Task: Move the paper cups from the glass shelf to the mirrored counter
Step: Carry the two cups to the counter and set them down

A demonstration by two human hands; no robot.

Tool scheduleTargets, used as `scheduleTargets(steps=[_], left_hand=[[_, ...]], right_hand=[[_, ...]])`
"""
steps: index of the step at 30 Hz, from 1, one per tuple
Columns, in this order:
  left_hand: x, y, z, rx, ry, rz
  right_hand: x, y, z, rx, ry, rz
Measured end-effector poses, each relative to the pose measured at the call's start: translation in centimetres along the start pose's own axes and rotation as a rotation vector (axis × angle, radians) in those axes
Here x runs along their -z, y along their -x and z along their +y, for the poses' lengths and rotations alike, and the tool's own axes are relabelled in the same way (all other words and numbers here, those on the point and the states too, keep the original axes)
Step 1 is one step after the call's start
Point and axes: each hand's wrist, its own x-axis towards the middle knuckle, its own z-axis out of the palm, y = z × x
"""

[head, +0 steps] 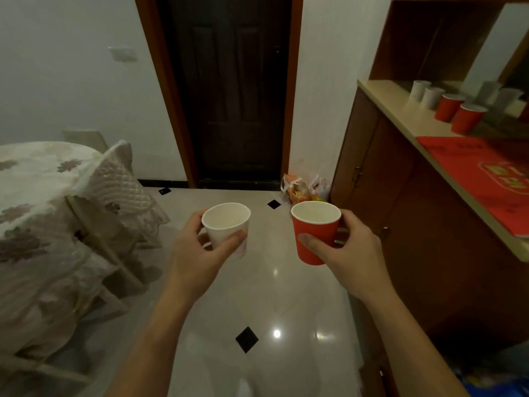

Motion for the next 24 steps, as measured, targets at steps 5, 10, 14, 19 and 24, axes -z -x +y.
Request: scheduleTargets(steps=[5, 10, 14, 19, 24], left_hand=[[0.3, -10.7, -2.4, -0.011, -0.001, -0.027], [-0.1, -20.5, -4.9, -0.032, -0.019, -0.064], [-0.9, -27.0, -7.1, -0.021, -0.02, -0.082], [-3.4, -35.2, -9.8, -0.011, 0.0, -0.096], [-7.2, -44.6, -11.9, -0.007, -0.006, -0.105]], right_hand=[[-4.6, -10.5, -0.9, -0.01, 0.014, 0.031], [-8.6, -19.4, -1.3, 0.003, 0.01, 0.055], [-10.4, -25.0, 0.4, -0.026, 0.009, 0.07], [-12.6, -32.8, 3.4, -0.046, 0.008, 0.073], [-14.2, -42.4, 6.7, -0.067, -0.004, 0.083]])
